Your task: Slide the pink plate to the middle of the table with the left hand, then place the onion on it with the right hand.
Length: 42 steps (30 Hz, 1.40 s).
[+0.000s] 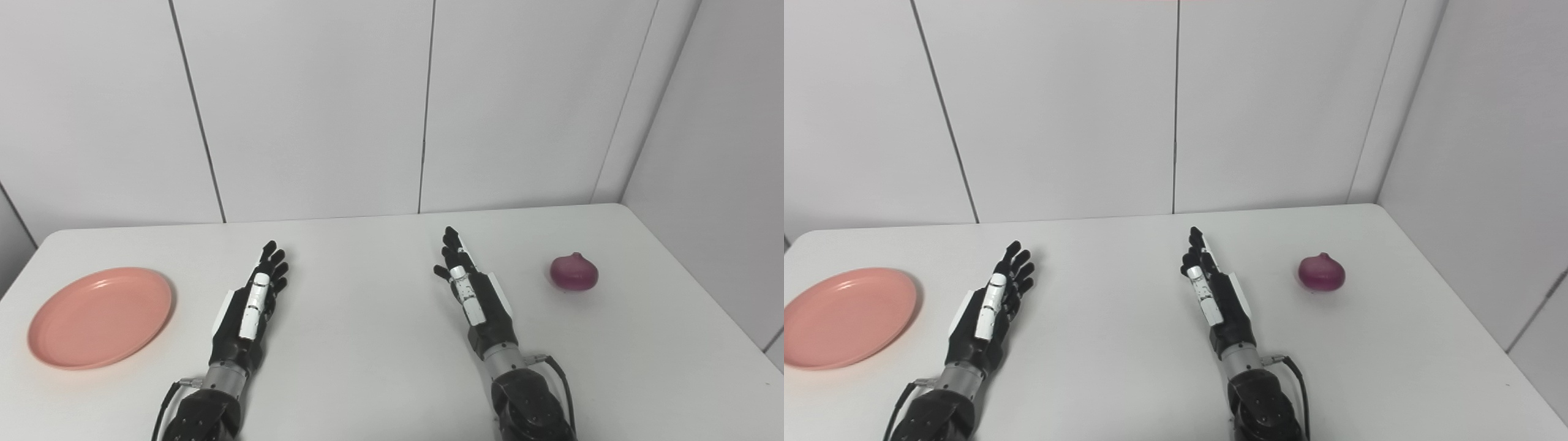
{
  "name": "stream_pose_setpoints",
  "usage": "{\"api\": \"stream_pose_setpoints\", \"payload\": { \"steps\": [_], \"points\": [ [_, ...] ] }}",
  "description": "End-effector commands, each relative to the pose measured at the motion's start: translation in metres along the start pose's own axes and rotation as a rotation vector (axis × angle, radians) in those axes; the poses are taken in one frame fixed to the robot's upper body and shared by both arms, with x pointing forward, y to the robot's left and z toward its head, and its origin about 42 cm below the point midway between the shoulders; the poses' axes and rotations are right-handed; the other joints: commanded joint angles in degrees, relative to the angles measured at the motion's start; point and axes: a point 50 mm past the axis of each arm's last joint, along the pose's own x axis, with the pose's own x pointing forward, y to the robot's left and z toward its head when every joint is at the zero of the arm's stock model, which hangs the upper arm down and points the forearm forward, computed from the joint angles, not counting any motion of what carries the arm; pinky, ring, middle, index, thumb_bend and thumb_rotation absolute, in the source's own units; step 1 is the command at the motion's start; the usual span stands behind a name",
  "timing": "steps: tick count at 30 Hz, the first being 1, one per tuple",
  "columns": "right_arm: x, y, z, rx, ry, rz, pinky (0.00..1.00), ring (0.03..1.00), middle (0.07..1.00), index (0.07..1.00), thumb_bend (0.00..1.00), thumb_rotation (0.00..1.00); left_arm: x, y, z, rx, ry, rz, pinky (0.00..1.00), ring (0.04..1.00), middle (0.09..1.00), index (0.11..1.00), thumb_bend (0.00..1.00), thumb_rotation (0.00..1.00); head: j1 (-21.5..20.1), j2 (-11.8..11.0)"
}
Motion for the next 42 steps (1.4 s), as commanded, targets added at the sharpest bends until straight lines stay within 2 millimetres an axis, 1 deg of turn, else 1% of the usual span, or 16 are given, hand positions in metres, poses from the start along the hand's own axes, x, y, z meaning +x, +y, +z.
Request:
{"api": "stream_pose_setpoints", "payload": {
  "steps": [1,4,8,10,18,26,31,42],
  "points": [
    [0.001,-0.007,0.006,0.001,-0.010,-0.009,1.00,1.000,1.000,1.000,0.67,0.93,0.001,-0.005,0.005,0.013,-0.007,0.012,0.97,0.971,0.980,0.978,0.56,1.00,0.1,0.0],
    [0.001,-0.011,0.006,0.009,-0.005,-0.011,1.00,1.000,1.000,1.000,0.71,0.91,0.003,-0.009,0.010,0.012,-0.007,0.020,0.95,0.970,0.978,0.973,0.56,1.00,1.2,0.9],
    [0.002,-0.016,0.008,0.004,-0.006,-0.004,1.00,1.000,1.000,1.000,0.72,0.91,0.004,-0.012,0.015,0.014,-0.007,0.022,0.95,0.969,0.976,0.973,0.55,1.00,2.1,2.0],
    [0.002,-0.017,0.009,-0.001,-0.010,0.000,1.00,1.000,1.000,1.000,0.73,0.92,0.005,-0.014,0.016,0.013,-0.006,0.022,0.95,0.966,0.974,0.973,0.55,1.00,2.5,2.2],
    [0.000,-0.018,0.011,0.007,-0.002,0.003,1.00,1.000,1.000,1.000,0.72,0.91,0.005,-0.015,0.017,0.008,-0.006,0.026,0.95,0.965,0.972,0.970,0.55,1.00,2.0,1.9],
    [0.000,-0.015,0.012,0.004,-0.001,-0.003,1.00,1.000,1.000,1.000,0.73,0.90,0.003,-0.012,0.017,0.010,-0.006,0.032,0.94,0.962,0.971,0.973,0.54,1.00,0.6,2.1],
    [0.000,-0.012,0.010,0.013,0.009,-0.002,1.00,1.000,1.000,1.000,0.71,0.90,0.003,-0.010,0.016,-0.007,-0.001,0.033,0.96,0.967,0.975,0.976,0.54,1.00,-0.7,1.8],
    [-0.001,-0.011,0.011,0.026,0.012,0.007,1.00,1.000,1.000,1.000,0.71,0.90,0.003,-0.008,0.014,0.002,0.000,0.033,0.95,0.967,0.974,0.972,0.55,1.00,-0.9,1.6]
  ]
}}
